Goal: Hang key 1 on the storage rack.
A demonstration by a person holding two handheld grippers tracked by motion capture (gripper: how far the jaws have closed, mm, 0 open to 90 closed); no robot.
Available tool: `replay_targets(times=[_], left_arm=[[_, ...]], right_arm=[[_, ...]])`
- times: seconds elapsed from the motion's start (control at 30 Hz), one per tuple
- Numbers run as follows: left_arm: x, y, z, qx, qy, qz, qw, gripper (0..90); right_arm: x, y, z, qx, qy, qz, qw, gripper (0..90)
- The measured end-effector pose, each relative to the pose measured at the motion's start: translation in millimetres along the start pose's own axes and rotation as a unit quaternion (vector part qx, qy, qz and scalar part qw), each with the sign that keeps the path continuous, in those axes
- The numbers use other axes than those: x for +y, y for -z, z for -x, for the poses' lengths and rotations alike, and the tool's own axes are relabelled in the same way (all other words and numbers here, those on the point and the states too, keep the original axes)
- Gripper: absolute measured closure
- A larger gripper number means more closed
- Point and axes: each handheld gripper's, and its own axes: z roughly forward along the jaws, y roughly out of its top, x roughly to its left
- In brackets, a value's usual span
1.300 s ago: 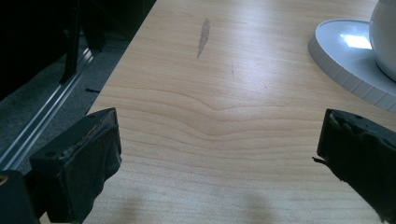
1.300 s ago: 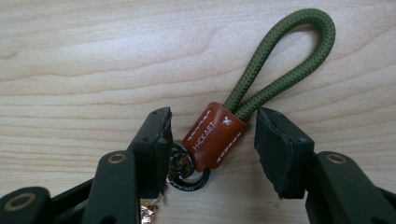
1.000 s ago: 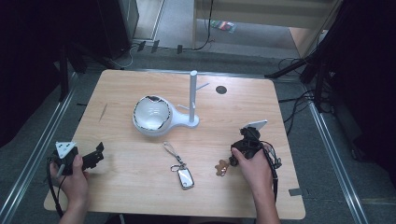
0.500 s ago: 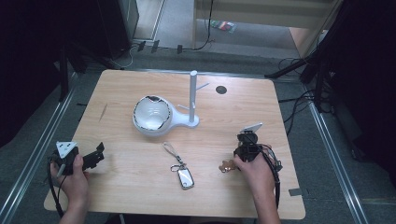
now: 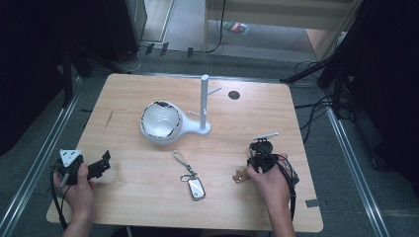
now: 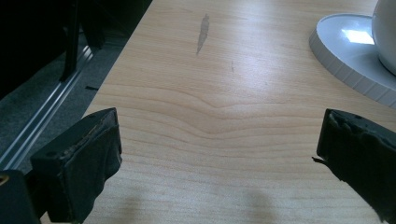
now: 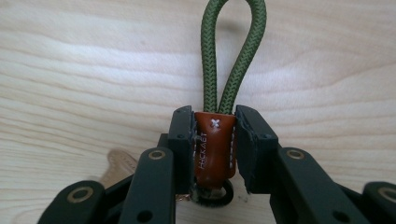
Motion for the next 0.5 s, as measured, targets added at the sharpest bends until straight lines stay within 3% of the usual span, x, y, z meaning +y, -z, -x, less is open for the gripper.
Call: replay_targets(times=[0.13, 0.37, 0.47, 0.5], left_arm=[[0.1, -0.1, -0.2, -0.001, 0.001, -0.001, 1.0, 0.1], [0.2, -0.2, -0.5, 0.0, 0.002, -0.003, 1.0, 0.1], [0.2, -0.1, -0.5, 0.0, 0.001, -0.003, 1.0, 0.1], [0.2, -0.2, -0.4, 0.0, 0.001, -0.002, 1.0, 0.1]], right_arm=[[0.1, 12.1, -1.0, -0.001, 0.002, 0.043, 0.9991, 70.3], [-1.0, 24.5, -4.0, -0.001, 0.005, 0.093, 0.9956, 70.4], [-1.6, 30.2, -5.8, -0.002, 0.007, 0.119, 0.9928, 70.5], [-2.3, 35.3, -7.0, -0.003, 0.011, 0.138, 0.9903, 70.5]])
